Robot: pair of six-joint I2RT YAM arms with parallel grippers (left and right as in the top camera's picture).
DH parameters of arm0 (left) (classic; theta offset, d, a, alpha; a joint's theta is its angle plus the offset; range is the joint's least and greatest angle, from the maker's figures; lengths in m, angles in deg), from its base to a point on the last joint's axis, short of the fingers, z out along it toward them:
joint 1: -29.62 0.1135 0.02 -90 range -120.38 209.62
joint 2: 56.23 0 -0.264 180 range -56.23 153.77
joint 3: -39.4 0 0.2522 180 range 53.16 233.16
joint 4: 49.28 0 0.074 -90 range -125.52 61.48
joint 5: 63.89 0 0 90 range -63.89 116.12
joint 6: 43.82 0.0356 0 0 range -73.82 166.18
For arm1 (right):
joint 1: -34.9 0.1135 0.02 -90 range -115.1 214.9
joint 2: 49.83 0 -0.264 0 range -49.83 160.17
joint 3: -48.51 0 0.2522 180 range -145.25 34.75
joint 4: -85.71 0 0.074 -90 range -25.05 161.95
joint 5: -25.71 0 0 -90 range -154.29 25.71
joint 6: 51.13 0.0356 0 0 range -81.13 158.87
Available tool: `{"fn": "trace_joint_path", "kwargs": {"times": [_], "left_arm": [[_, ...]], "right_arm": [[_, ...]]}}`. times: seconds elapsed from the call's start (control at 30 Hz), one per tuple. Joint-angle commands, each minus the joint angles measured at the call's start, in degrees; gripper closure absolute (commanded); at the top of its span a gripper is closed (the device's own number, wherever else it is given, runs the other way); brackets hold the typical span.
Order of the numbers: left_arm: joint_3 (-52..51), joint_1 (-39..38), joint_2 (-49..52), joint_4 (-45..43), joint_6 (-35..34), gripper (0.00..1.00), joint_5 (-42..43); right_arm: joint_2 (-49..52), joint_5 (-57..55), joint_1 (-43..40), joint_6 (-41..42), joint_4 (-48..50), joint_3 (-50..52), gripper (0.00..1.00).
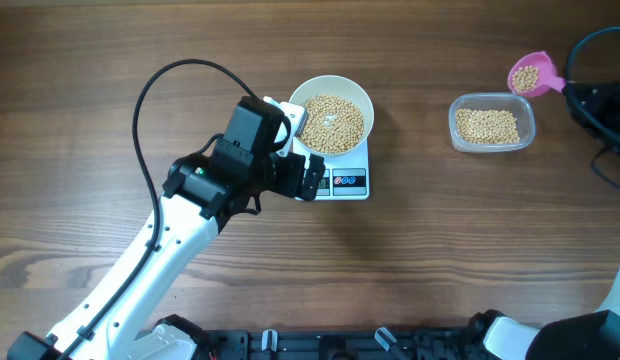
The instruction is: Scoop item into bowl and weigh 150g on scale
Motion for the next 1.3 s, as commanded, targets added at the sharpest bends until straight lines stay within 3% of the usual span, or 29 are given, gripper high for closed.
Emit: {"fn": "trace_joint_path", "kwargs": {"times": [0.0,0.13,0.37,0.73,0.93,1.27], "left_arm": [[0.85,0.42,-0.20,-0.13,-0.31,0.00,-0.35],[0.85,0.42,-0.20,-0.13,-0.31,0.00,-0.35],[0.85,0.42,-0.20,-0.13,-0.31,0.00,-0.33],[0.85,0.42,-0.20,-0.13,-0.31,0.00,-0.33],[0.85,0.42,-0.20,-0.13,-0.31,0.00,-0.35],[0.85,0.42,-0.20,-0.13,-0.31,0.00,-0.33]], "right_arm": [[0.20,-6.38,3.96,-8.59,-0.04,-0.37,0.96],[0.61,-14.64,7.76,-8.74,-1.38,-0.37,0.96],[3.82,-16.55,8.63,-10.10,-3.45,-0.37,0.96],[6.36,-25.64,13.05,-24.81,-3.39,-0.37,0.96],[7.02,-37.11,18.36,-27.82,-3.43,-0.37,0.96],[7.65,-46.10,22.93,-32.33,-3.02,-0.37,0.96]]}}
